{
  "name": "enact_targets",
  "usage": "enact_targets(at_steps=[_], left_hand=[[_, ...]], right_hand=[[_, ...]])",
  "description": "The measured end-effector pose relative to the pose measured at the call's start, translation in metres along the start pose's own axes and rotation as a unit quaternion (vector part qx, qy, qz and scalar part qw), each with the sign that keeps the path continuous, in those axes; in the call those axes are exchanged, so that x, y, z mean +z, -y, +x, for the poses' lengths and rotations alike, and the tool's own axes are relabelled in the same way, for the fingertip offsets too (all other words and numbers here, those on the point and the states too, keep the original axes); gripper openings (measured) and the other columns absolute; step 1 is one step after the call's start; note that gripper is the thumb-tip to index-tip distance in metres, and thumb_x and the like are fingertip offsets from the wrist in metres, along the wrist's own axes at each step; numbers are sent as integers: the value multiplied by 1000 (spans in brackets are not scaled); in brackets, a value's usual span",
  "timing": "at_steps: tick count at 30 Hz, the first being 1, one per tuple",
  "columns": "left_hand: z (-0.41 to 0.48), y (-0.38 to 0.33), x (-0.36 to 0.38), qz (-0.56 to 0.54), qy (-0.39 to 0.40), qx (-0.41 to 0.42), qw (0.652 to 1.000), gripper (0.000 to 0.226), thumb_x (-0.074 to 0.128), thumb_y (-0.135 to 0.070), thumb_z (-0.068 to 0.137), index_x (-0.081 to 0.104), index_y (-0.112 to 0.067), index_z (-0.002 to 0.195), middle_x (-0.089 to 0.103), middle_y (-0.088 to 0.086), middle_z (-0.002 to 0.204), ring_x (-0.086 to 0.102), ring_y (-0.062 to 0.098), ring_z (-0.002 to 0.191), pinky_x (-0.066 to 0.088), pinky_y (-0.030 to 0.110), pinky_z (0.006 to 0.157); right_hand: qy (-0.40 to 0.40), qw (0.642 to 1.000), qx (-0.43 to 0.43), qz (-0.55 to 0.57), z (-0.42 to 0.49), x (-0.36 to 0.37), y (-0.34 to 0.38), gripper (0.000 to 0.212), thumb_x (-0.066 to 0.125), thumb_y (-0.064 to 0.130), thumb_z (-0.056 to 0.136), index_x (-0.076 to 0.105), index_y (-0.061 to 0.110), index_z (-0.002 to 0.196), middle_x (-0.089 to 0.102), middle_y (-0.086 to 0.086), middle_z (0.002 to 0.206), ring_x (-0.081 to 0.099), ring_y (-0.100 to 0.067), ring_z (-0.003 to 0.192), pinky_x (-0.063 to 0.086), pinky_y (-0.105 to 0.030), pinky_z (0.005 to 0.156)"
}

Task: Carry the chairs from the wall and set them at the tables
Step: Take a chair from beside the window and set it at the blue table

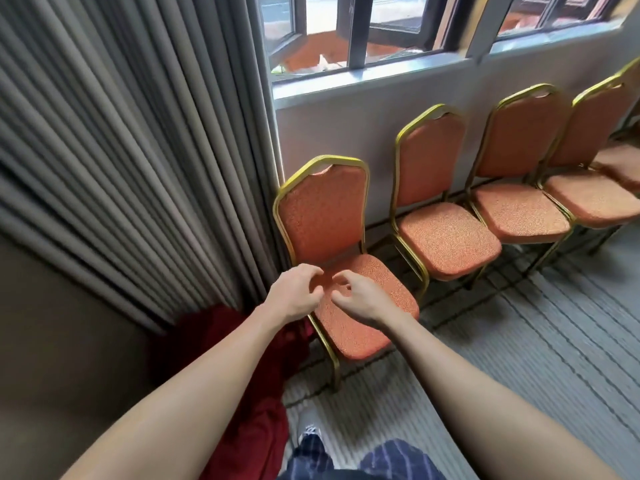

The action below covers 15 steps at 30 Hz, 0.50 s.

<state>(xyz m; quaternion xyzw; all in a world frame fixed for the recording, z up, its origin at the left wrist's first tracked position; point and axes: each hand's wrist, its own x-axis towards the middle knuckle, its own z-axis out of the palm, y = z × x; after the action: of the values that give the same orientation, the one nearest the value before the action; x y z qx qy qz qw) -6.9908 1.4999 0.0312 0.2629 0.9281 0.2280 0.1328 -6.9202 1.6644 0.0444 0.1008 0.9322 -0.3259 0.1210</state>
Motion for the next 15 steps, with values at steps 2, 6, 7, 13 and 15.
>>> enact_targets(at_steps=[2, 6, 7, 13, 15], left_hand=[[35, 5, -11, 3, 3, 6, 1000, 44, 53, -32, 92, 56, -21, 135, 56, -4, 139, 50, 15, 128, 37, 28, 106], [99, 13, -22, 5, 13, 13, 1000, 44, 54, -33, 91, 57, -21, 133, 58, -4, 136, 51, 15, 127, 39, 30, 107], [116, 17, -23, 7, 15, 11, 1000, 44, 54, -33, 91, 57, -21, 134, 58, -4, 137, 51, 15, 128, 39, 31, 108], [215, 38, -33, 27, -12, -1, 1000, 38, 56, -30, 90, 60, -21, 127, 60, -3, 131, 53, 16, 123, 41, 35, 106], [248, 44, -38, 30, -23, 10, 999, 37, 55, -30, 88, 60, -23, 123, 62, -5, 127, 54, 15, 121, 42, 39, 105]], right_hand=[[-2, 1000, 0, 9, 34, -15, 5, 50, 52, 44, 87, 55, 22, 132, 62, 3, 130, 57, -15, 119, 48, -39, 100], [17, 1000, -11, 1, 107, -38, 6, 48, 53, 42, 87, 55, 23, 131, 62, 2, 130, 57, -17, 118, 48, -38, 98], [22, 1000, -16, 0, 126, -44, 6, 48, 54, 41, 86, 55, 23, 131, 62, 1, 130, 57, -18, 119, 48, -38, 98], [37, 999, -32, 22, 233, -67, -6, 48, 55, 40, 90, 54, 20, 134, 61, 0, 131, 58, -16, 118, 49, -36, 98], [29, 999, -21, 40, 266, -75, -8, 48, 54, 41, 90, 55, 21, 133, 63, 1, 128, 59, -16, 114, 50, -36, 96]])
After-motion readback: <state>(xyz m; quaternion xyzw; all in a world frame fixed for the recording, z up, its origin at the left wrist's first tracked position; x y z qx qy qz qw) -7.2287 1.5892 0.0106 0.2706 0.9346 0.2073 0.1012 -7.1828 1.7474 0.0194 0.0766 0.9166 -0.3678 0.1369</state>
